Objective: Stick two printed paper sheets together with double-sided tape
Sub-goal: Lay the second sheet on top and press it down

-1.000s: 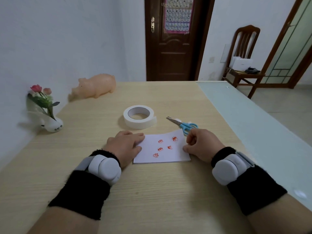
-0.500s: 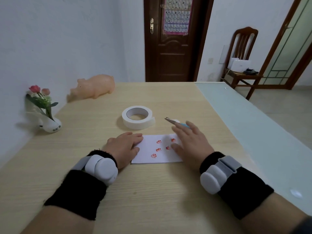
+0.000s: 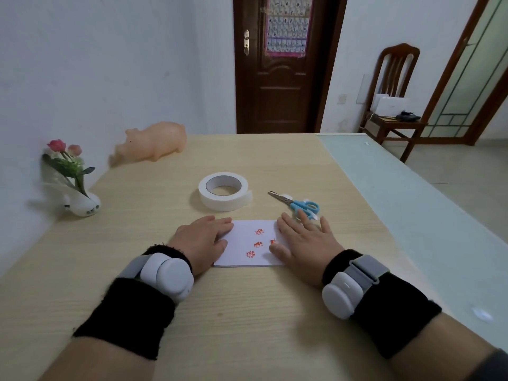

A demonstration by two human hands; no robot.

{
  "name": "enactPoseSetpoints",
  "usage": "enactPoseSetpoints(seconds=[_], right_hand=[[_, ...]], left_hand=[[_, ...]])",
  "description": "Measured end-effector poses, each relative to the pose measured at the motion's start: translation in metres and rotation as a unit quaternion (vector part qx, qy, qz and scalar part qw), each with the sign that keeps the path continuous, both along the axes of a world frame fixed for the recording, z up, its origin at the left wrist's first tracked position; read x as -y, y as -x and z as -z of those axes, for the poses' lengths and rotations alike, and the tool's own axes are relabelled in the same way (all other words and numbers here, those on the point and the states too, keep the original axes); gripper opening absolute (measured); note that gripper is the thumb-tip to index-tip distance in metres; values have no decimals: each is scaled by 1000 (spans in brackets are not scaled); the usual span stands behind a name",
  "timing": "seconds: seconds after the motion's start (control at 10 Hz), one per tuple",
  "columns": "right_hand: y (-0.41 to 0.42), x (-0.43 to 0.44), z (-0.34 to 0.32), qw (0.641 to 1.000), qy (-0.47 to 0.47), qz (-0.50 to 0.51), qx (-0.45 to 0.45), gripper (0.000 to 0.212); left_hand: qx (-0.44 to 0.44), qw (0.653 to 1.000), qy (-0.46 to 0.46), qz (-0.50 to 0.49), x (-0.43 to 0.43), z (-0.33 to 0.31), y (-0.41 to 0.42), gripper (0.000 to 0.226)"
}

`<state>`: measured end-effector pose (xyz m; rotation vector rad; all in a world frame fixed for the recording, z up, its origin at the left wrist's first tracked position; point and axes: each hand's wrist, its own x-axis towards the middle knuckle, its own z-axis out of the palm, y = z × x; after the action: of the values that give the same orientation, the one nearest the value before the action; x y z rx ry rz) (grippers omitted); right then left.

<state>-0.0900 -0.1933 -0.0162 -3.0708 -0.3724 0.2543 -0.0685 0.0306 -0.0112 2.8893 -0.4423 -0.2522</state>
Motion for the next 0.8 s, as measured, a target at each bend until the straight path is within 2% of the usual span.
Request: enactPoseSetpoints(seconds=[0.3,0.5,0.6,0.8], right_hand=[[-1,8,3,999,32,11,11,71],[-2,8,5,999,37,12,16,70],[-2,8,4,999,32,13,13,71],[-1,9,3,1000,23,12,12,70]], left_hand=[[-27,1000,-5,2,0,-1,2,53],[42,998,-39,10,31,-3,8,57],[11,997,-72,35,41,3,10,62],[-9,995,-95,23,32,7,13,67]])
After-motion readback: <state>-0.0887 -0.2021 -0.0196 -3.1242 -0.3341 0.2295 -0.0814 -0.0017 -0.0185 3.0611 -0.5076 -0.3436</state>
